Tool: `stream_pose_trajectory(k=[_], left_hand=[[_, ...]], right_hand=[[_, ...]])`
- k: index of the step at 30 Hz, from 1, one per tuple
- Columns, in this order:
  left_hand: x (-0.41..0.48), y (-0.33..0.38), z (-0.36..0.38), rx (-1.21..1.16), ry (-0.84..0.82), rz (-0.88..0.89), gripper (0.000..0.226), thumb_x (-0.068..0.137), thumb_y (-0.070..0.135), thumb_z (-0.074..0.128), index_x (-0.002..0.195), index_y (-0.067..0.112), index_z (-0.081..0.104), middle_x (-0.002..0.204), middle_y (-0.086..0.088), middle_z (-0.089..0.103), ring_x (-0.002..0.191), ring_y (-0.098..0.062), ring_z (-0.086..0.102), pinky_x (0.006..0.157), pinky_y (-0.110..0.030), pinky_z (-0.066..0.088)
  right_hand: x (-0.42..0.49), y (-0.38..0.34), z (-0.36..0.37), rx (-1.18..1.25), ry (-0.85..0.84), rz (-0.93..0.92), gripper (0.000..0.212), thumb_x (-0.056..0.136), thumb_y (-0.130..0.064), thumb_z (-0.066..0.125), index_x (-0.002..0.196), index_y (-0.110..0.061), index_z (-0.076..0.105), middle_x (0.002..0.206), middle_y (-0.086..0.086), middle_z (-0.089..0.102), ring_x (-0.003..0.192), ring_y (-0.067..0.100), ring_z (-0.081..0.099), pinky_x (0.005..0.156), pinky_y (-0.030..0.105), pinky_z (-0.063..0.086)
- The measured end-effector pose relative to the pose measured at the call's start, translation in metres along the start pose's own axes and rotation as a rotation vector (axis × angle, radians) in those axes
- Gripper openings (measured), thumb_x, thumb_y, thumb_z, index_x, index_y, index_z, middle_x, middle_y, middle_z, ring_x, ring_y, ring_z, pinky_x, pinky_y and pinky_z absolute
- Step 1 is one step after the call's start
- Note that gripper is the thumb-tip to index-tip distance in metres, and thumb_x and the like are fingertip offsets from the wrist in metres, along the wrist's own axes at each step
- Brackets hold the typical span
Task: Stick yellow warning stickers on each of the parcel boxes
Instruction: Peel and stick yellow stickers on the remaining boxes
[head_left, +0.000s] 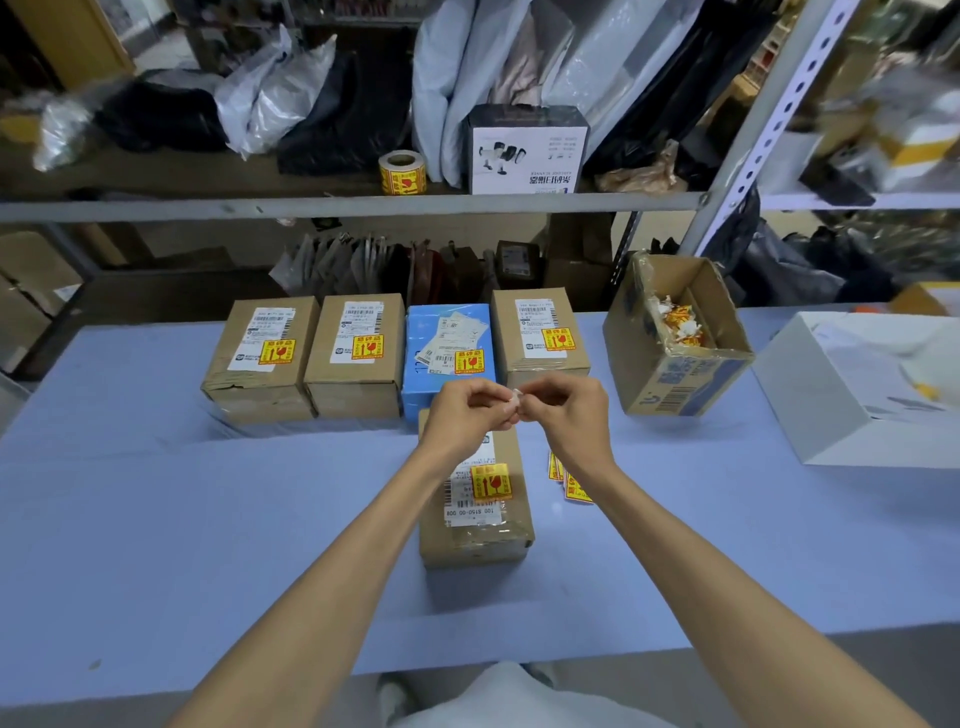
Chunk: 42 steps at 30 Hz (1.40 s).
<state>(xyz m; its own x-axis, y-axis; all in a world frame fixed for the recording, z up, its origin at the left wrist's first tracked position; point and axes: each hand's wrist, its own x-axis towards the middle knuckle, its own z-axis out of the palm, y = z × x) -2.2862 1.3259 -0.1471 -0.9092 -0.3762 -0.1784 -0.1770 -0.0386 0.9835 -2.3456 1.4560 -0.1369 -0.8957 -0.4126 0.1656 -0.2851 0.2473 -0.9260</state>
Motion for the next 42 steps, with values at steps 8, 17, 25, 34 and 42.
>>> stream_pose_trajectory(k=[8, 17, 25, 34, 42], left_hand=[[0.004, -0.007, 0.013, 0.197, 0.004, 0.036, 0.005, 0.087, 0.015, 0.068, 0.082, 0.013, 0.07, 0.071, -0.004, 0.07, 0.063, -0.007, 0.067, 0.06, -0.016, 0.051], [0.013, 0.002, 0.016, 0.135, -0.078, -0.066, 0.013, 0.086, 0.011, 0.069, 0.095, 0.001, 0.068, 0.083, -0.012, 0.074, 0.079, -0.019, 0.072, 0.074, -0.027, 0.058], [0.026, 0.012, 0.031, 0.255, -0.138, 0.046, 0.005, 0.083, 0.009, 0.072, 0.085, 0.006, 0.068, 0.076, -0.014, 0.073, 0.072, -0.018, 0.073, 0.069, -0.03, 0.059], [0.051, 0.027, 0.092, 0.399, -0.075, 0.294, 0.01, 0.084, 0.019, 0.072, 0.089, 0.011, 0.073, 0.081, 0.0, 0.072, 0.074, -0.006, 0.067, 0.067, -0.019, 0.055], [0.094, 0.062, 0.145, 0.46, -0.152, 0.356, 0.003, 0.078, 0.011, 0.076, 0.08, 0.013, 0.076, 0.075, 0.0, 0.072, 0.074, -0.011, 0.068, 0.07, -0.031, 0.058]], right_hand=[[-0.007, 0.012, -0.011, -0.236, -0.102, -0.045, 0.009, 0.083, -0.012, 0.073, 0.09, -0.009, 0.078, 0.074, -0.007, 0.071, 0.064, -0.008, 0.064, 0.061, 0.007, 0.049], [0.004, 0.016, -0.026, -0.351, -0.168, -0.089, 0.011, 0.086, -0.01, 0.066, 0.091, -0.012, 0.076, 0.071, 0.003, 0.072, 0.066, 0.012, 0.066, 0.067, 0.035, 0.056], [0.01, 0.015, -0.04, -0.246, -0.045, 0.065, 0.006, 0.078, -0.015, 0.075, 0.082, -0.011, 0.076, 0.066, 0.0, 0.071, 0.061, 0.008, 0.067, 0.063, 0.025, 0.057], [0.02, 0.015, -0.084, 0.158, 0.25, 0.315, 0.012, 0.078, -0.008, 0.076, 0.087, 0.0, 0.074, 0.078, 0.014, 0.073, 0.067, 0.02, 0.071, 0.065, 0.025, 0.058], [0.059, 0.015, -0.137, -0.189, 0.358, 0.195, 0.002, 0.072, -0.013, 0.078, 0.074, -0.012, 0.077, 0.068, -0.002, 0.071, 0.064, 0.004, 0.064, 0.055, 0.01, 0.046]])
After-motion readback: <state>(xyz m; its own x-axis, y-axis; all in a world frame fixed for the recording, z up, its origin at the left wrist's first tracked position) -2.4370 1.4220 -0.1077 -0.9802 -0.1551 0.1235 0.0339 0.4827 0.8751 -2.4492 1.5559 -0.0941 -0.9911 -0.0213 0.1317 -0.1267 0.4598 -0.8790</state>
